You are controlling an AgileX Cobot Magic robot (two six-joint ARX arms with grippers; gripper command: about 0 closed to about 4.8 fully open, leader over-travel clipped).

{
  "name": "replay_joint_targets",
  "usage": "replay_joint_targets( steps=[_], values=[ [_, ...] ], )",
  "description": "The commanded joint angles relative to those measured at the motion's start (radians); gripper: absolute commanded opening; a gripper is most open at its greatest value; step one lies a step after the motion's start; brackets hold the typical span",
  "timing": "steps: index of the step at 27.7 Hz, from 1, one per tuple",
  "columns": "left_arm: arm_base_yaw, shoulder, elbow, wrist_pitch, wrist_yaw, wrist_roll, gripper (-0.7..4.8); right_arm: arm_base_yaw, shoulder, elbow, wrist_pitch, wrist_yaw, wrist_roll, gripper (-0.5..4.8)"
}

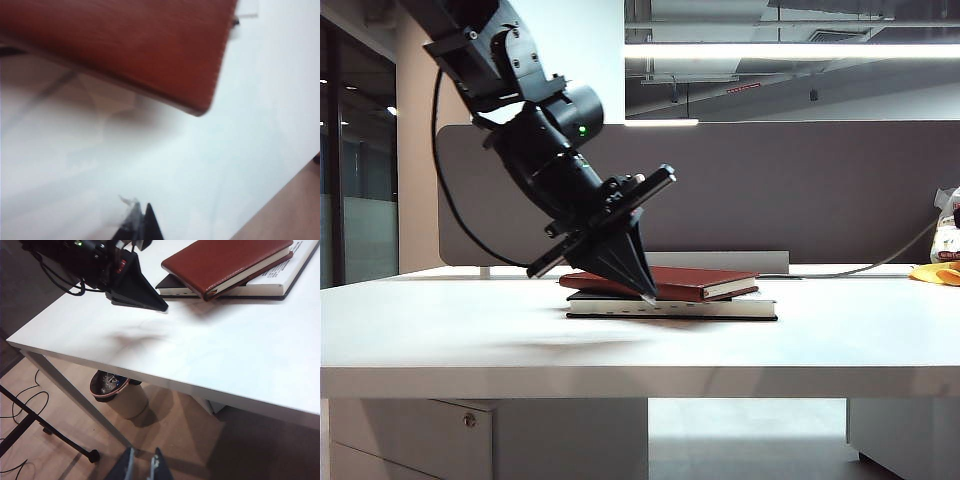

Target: Pick up the red book and place it on top of the black book.

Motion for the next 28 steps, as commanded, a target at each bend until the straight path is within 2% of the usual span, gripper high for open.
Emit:
replay_joint_targets(
  steps=[1, 19, 28],
  values=[
    [-0.003, 0.023, 0.037, -0.018, -0.008, 0.009, -0.06, 0.002, 0.002, 0.006, 0.002, -0.007, 0.004, 0.53],
    [-0.042, 0.137, 0.212, -0.109, -0.01, 0.027, -0.06, 0.008, 0.002, 0.006, 0.002, -0.017, 0.004, 0.53],
    [-0.053, 0.178, 0.257, -0.099, -0.02, 0.023, -0.06, 0.009, 0.002, 0.006, 0.002, -0.017, 0.003, 0.53]
  ],
)
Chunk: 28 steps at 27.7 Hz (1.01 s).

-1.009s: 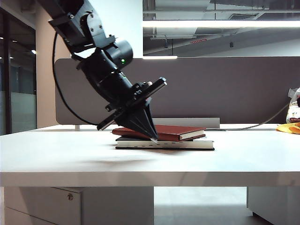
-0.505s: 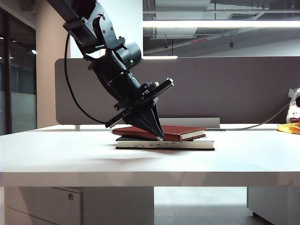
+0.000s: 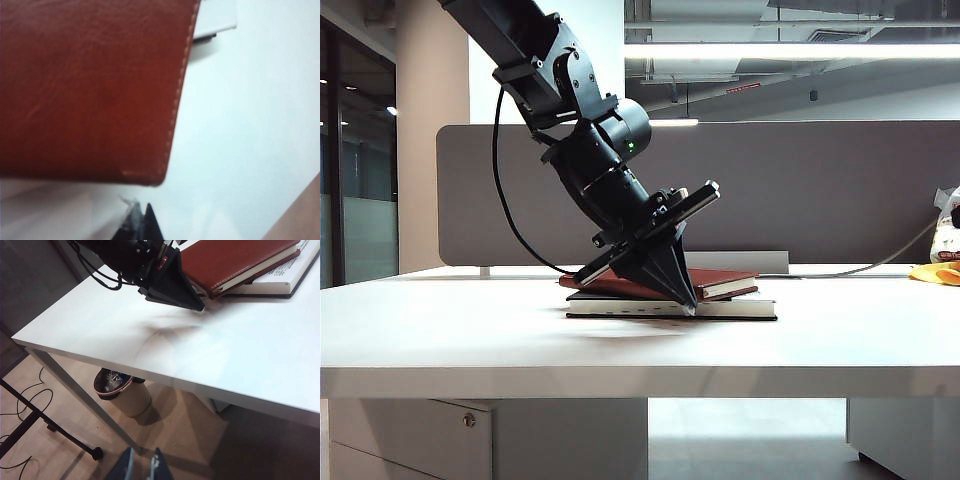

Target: Pick up the red book and place it on top of the black book.

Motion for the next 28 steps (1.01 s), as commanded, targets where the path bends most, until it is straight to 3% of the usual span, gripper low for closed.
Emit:
replay_joint_targets(
  steps=[1, 28],
  values=[
    [0.002, 0.004, 0.005, 0.012, -0.015, 0.001, -0.06, 0.002, 0.002, 0.006, 0.002, -0.005, 0.003, 0.53],
    [-0.014, 0.054, 0.055, 0.042, 0.001, -0.007, -0.06, 0.006, 0.002, 0.006, 0.002, -0.003, 0.003, 0.53]
  ],
)
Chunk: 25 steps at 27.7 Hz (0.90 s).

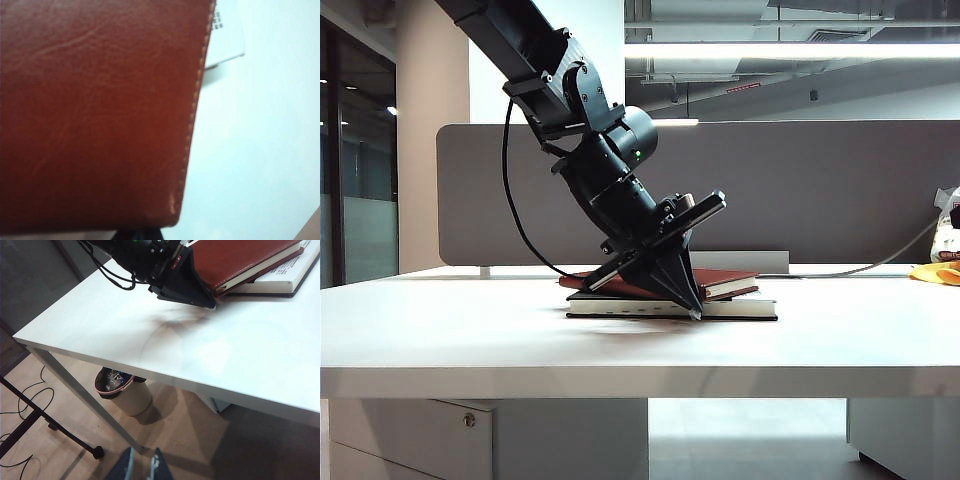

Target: Pick up the red book and place it on top of the black book.

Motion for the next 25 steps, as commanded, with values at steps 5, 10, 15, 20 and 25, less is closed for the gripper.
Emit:
replay_joint_targets(
  steps=[5, 10, 15, 20, 25],
  values=[
    [-0.018, 0.033, 0.063, -0.011, 0.026, -0.002, -0.06, 0.0, 0.0, 0.006, 0.002, -0.004, 0.003, 0.53],
    [-0.025, 0.063, 0.134, -0.043, 0.026, -0.002, -0.06, 0.001, 0.0, 0.006, 0.001, -0.005, 0.004, 0.53],
    [-0.024, 0.076, 0.175, -0.052, 0.012, -0.002, -0.06, 0.001, 0.0, 0.006, 0.0, -0.005, 0.003, 0.53],
    [-0.024, 0.082, 0.175, -0.051, -0.007, 0.008, -0.06, 0.001, -0.001, 0.006, 0.0, -0.005, 0.004, 0.53],
    [-0.025, 0.098, 0.175, -0.04, -0.007, 0.008, -0.06, 0.001, -0.001, 0.006, 0.0, -0.005, 0.004, 0.53]
  ],
)
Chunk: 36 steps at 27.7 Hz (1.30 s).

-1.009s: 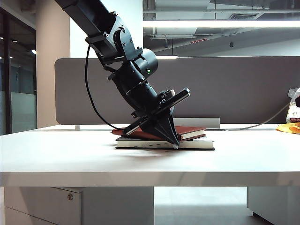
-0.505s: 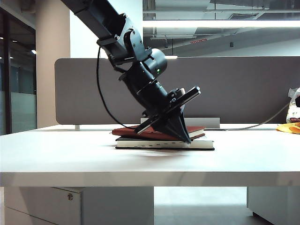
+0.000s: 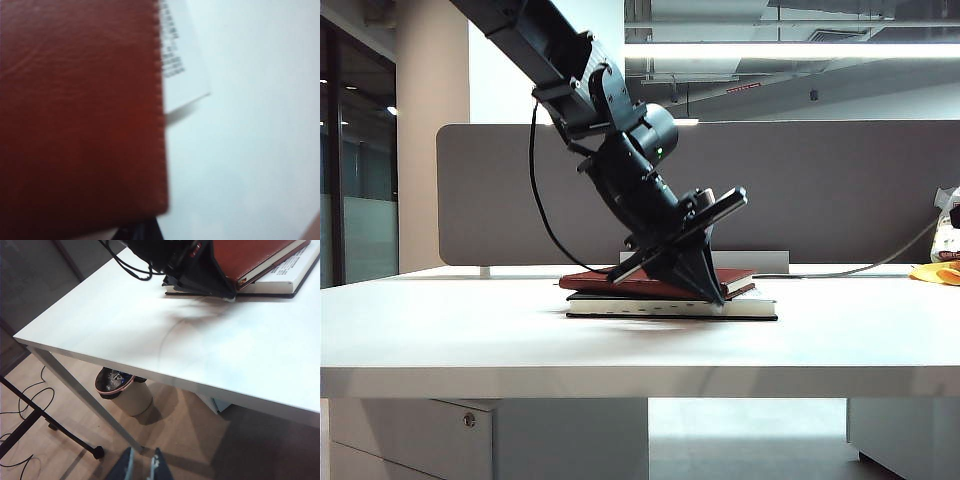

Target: Pick up the red book and place it on top of the black book.

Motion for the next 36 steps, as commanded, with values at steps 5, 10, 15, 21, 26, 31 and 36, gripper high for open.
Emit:
replay_joint_targets(
  steps=[5, 10, 15, 21, 26, 31, 36],
  values=[
    [-0.003, 0.02, 0.014, 0.024, 0.0, 0.002, -0.06, 0.001, 0.0, 0.006, -0.001, -0.004, 0.004, 0.53],
    [-0.003, 0.024, 0.065, 0.016, 0.002, 0.005, -0.06, 0.0, 0.0, 0.006, -0.001, -0.004, 0.003, 0.53],
    [-0.003, 0.06, 0.161, -0.027, 0.005, 0.004, -0.06, 0.001, 0.0, 0.006, -0.001, -0.004, 0.004, 0.53],
    [-0.005, 0.112, 0.257, -0.09, 0.006, 0.005, -0.06, 0.001, 0.0, 0.006, -0.001, -0.005, 0.003, 0.53],
    [-0.005, 0.115, 0.257, -0.117, 0.005, 0.033, -0.06, 0.001, 0.0, 0.006, -0.001, -0.004, 0.003, 0.53],
    [-0.005, 0.114, 0.257, -0.168, 0.005, 0.047, -0.06, 0.0, 0.0, 0.006, -0.002, -0.004, 0.003, 0.53],
    [-0.01, 0.105, 0.265, -0.177, 0.004, 0.065, -0.06, 0.0, 0.001, 0.006, -0.002, -0.004, 0.003, 0.53]
  ],
)
